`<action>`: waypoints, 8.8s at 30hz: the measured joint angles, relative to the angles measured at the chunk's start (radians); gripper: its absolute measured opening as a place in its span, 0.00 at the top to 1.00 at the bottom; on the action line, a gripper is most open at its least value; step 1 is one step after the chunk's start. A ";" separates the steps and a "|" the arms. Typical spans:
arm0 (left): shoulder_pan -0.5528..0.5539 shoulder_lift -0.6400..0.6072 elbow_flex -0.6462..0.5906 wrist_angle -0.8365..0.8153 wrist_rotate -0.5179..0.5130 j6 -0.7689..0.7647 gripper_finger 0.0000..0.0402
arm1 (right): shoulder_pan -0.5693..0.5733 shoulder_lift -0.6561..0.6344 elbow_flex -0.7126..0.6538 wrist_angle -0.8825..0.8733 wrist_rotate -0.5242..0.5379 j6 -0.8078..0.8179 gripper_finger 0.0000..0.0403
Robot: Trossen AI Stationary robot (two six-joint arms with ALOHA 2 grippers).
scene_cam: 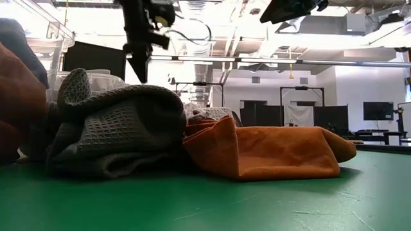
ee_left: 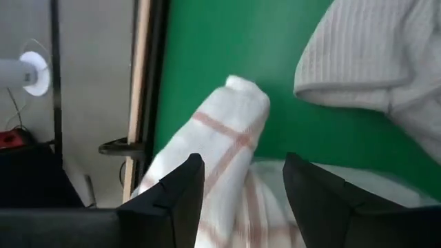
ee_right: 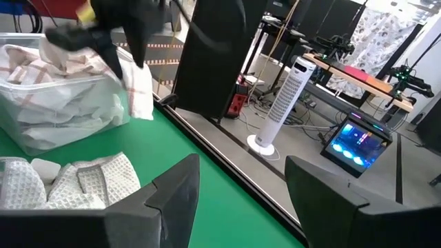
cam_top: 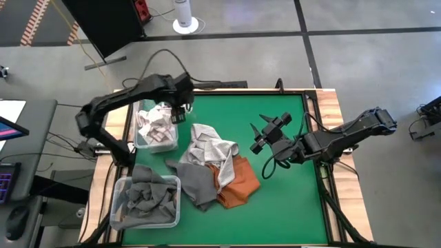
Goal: Sort towels by color in basket
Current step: Put the white patterned towel into the top transparent bin
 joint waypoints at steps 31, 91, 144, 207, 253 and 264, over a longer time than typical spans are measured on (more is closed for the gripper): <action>-0.086 0.148 0.185 -0.095 -0.264 0.087 1.00 | 0.001 0.000 0.000 -0.007 0.000 -0.006 0.39; 0.032 -0.138 -0.649 0.271 0.068 0.266 1.00 | 0.036 0.000 0.000 0.032 -0.007 -0.013 0.39; -0.149 -0.163 -0.223 -0.175 -0.589 0.713 0.46 | 0.029 0.000 0.000 0.033 -0.007 -0.014 0.39; -0.161 -0.194 0.161 -0.005 -0.649 0.386 0.46 | -0.341 0.914 0.781 0.786 -0.841 -0.306 0.39; -0.102 -0.415 -0.139 -0.082 0.235 -0.111 0.46 | -0.390 0.838 0.903 -0.031 -1.015 -0.286 0.35; 0.030 -0.409 -0.506 0.153 0.234 -0.063 0.60 | -0.371 0.706 0.903 -0.534 -1.013 -0.187 0.34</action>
